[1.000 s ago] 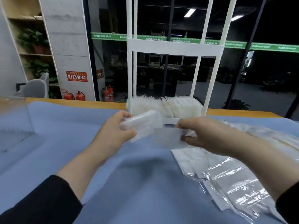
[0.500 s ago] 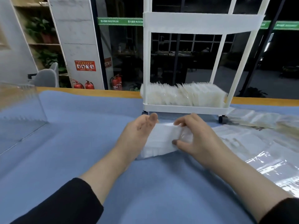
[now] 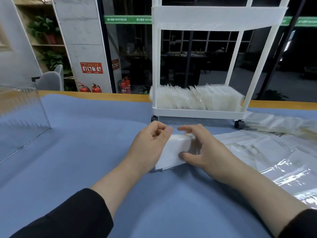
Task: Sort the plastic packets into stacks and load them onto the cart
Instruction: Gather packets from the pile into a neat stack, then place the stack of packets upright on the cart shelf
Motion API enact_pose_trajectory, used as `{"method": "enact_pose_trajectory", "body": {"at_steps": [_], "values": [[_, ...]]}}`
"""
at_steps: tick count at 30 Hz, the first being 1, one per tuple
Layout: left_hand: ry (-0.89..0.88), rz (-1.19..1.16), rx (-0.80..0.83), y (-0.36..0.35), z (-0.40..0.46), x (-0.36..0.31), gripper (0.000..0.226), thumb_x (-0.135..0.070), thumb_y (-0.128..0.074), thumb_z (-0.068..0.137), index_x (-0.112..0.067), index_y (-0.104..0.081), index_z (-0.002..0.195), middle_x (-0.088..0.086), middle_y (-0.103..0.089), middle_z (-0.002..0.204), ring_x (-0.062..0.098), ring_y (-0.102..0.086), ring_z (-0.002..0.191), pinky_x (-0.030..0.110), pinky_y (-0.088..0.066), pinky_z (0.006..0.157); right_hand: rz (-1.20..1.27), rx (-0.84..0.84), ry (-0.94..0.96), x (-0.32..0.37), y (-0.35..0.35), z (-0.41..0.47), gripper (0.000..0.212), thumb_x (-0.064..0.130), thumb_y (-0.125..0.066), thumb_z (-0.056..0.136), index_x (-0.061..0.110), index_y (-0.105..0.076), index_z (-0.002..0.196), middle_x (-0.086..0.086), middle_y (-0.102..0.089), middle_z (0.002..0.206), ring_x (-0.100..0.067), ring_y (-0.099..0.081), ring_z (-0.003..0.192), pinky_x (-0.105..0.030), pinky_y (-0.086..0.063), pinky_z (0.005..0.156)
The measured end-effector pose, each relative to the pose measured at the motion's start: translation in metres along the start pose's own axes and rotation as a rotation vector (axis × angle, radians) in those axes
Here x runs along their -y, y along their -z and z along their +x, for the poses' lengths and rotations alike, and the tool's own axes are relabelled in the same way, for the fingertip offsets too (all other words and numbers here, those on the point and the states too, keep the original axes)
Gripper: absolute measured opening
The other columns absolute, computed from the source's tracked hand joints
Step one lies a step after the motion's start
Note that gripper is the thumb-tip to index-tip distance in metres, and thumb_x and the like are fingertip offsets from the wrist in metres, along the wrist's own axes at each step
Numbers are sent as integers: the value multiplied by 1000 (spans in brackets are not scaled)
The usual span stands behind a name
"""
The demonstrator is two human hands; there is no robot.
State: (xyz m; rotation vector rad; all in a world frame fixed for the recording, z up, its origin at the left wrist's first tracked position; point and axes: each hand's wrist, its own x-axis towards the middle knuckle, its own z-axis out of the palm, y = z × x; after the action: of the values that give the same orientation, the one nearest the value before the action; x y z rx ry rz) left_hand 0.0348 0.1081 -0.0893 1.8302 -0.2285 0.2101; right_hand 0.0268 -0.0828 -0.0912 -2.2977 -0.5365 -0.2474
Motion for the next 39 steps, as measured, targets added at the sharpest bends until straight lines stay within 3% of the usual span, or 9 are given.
{"method": "enact_pose_trajectory", "body": {"at_steps": [3,5,12,17,22,26,30,34,39], "values": [[38,69,152,13,3,1,29,-53,-76,77,-38,-61,98,-18,-62,89,2,-59,77,19,-48,70,-34,-49,37,-4,4,1,37,24,-77,84,41,-60,112,23,-54,107,-1,-55,99,-17,-42,81],[3,203,249,21,3,1,39,-44,-84,75,-43,-57,103,-21,-61,97,2,-62,83,19,-50,73,-47,-63,61,-4,6,0,34,24,-76,84,38,-61,110,19,-55,106,-6,-57,99,-25,-46,83],[-50,287,327,24,0,-3,32,-18,-76,85,-37,-56,101,-9,-64,97,2,-51,66,13,-41,58,-36,102,3,-6,14,-3,37,25,-71,88,47,-56,113,25,-55,114,-2,-56,101,-20,-43,82],[-36,270,282,31,2,-3,34,-20,-78,83,-39,-56,100,-10,-64,96,8,-56,69,24,-48,64,-52,15,54,-2,16,-3,34,15,-72,85,42,-60,103,24,-60,105,-3,-56,97,-12,-40,77],[-6,206,287,21,0,3,41,-16,-73,85,-42,-51,108,-4,-60,102,11,-54,68,25,-47,62,-42,106,-10,-3,14,-4,32,22,-67,90,44,-57,111,28,-57,110,3,-55,102,-13,-42,80],[-36,192,292,21,3,3,50,-14,-72,86,-48,-47,114,-5,-58,109,12,-59,73,29,-52,70,-61,54,-6,0,15,-4,30,19,-67,90,43,-59,106,28,-59,106,2,-55,99,-12,-39,76],[-86,-67,84,27,11,0,48,-36,-78,82,-46,-52,121,-14,-65,108,7,-64,103,22,-51,90,-44,-115,-73,8,36,9,33,18,-74,87,43,-60,101,15,-65,82,4,-57,77,-13,-40,67],[-36,-93,-219,38,22,2,25,-29,-66,97,-32,-58,120,-17,-68,95,-5,-61,91,14,-44,78,-37,-239,-135,12,78,53,28,17,-73,88,37,-62,105,7,-67,79,-8,-57,59,-20,-47,56],[99,-21,-217,44,49,2,38,-22,-54,102,-33,-51,138,-11,-61,122,4,-59,102,19,-42,67,-203,-176,-213,8,101,111,23,28,-75,84,44,-64,97,1,-68,84,-22,-57,65,-35,-47,61]]}}
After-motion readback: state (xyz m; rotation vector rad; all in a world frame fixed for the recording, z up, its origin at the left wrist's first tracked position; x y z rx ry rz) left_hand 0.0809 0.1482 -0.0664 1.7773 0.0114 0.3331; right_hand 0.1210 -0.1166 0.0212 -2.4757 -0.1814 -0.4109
